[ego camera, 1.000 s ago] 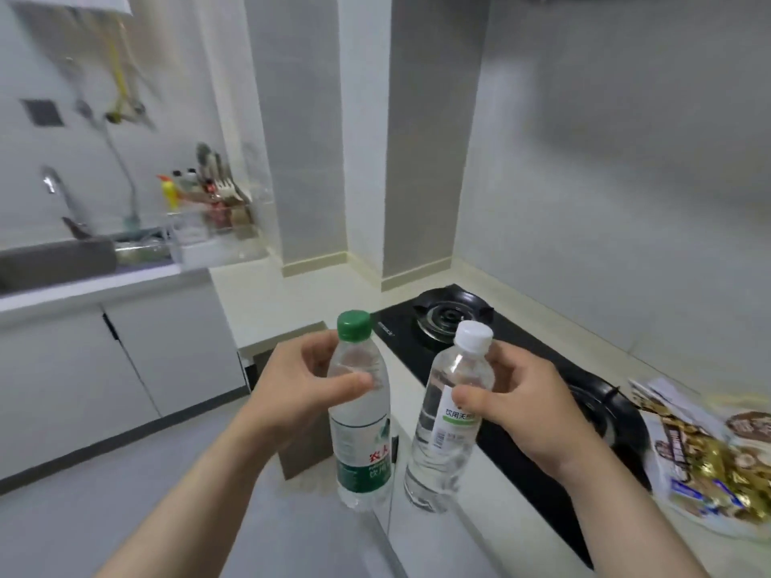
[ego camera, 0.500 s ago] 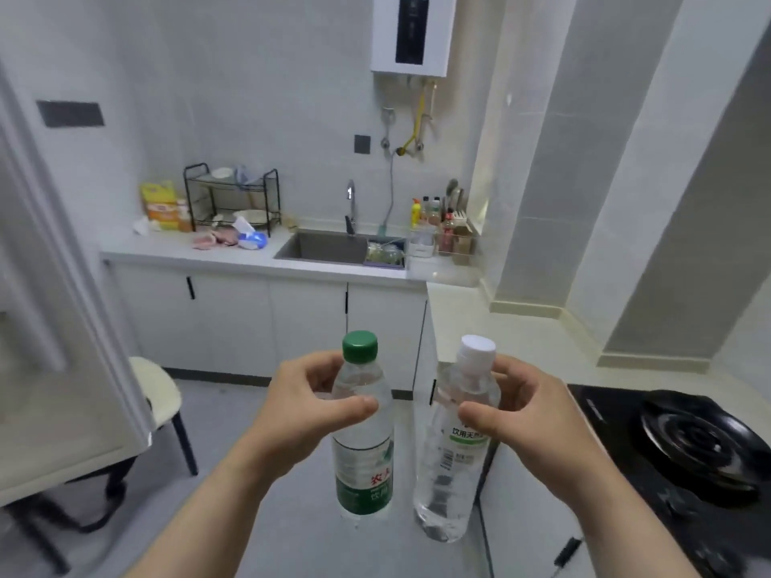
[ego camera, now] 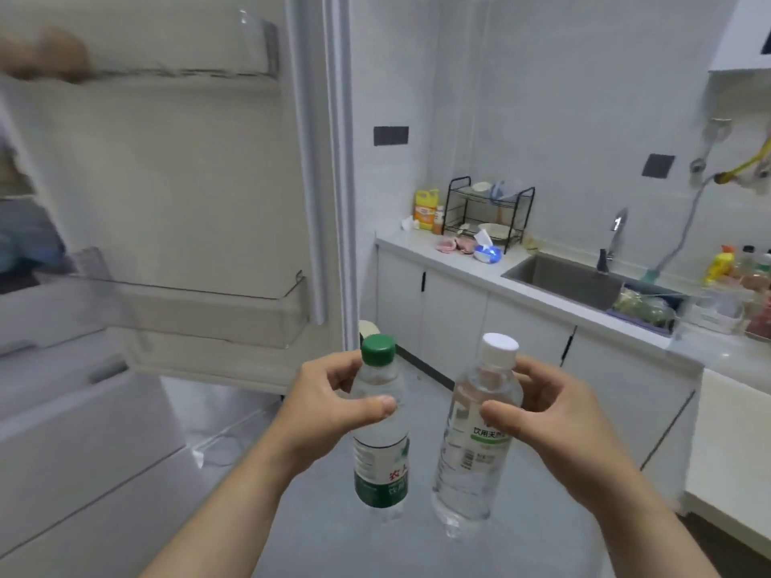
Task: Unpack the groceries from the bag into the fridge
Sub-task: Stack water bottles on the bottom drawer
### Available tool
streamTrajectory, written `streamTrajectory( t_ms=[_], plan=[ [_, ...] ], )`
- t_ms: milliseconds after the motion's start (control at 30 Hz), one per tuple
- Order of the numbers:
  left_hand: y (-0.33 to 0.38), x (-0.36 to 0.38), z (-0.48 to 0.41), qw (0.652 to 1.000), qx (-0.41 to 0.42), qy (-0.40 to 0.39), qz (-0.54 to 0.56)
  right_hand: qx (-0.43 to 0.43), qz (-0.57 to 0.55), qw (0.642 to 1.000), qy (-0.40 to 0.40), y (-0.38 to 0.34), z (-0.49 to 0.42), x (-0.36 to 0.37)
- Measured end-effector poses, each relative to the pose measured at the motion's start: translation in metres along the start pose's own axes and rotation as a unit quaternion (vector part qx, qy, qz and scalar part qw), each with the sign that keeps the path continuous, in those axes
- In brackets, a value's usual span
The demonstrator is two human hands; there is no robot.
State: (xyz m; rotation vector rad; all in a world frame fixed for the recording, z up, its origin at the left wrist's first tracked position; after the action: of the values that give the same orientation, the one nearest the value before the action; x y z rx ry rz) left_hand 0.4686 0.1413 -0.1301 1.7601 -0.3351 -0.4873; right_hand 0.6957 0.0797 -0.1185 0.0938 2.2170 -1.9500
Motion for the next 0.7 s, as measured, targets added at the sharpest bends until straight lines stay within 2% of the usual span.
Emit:
streamTrajectory(
  t_ms=[200, 433, 700],
  plan=[
    [0.0, -0.056, 0.054, 0.991, -0.027, 0.132, -0.016, -0.023, -0.056, 0.991, -0.12, 0.0, -0.048, 0.062],
    [0.005, -0.141, 0.132, 0.957, -0.039, 0.28, -0.069, -0.038, -0.075, 0.966, -0.246, -0.017, -0.086, 0.168],
    [0.007, -0.239, 0.21, 0.923, -0.04, 0.372, -0.086, -0.047, -0.077, 0.951, -0.295, -0.038, -0.122, 0.297]
  ],
)
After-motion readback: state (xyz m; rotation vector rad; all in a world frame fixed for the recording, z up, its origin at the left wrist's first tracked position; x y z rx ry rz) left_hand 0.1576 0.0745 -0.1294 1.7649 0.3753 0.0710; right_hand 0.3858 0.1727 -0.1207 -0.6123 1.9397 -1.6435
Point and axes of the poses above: each hand's wrist, its own z-axis away from the middle knuckle, its own x-axis out of the palm, y = z × x, the point moved 8 cm from there along -z, towards the middle knuckle, and after that the axes turned 10 degrees about -y, right-handed, at the moved point
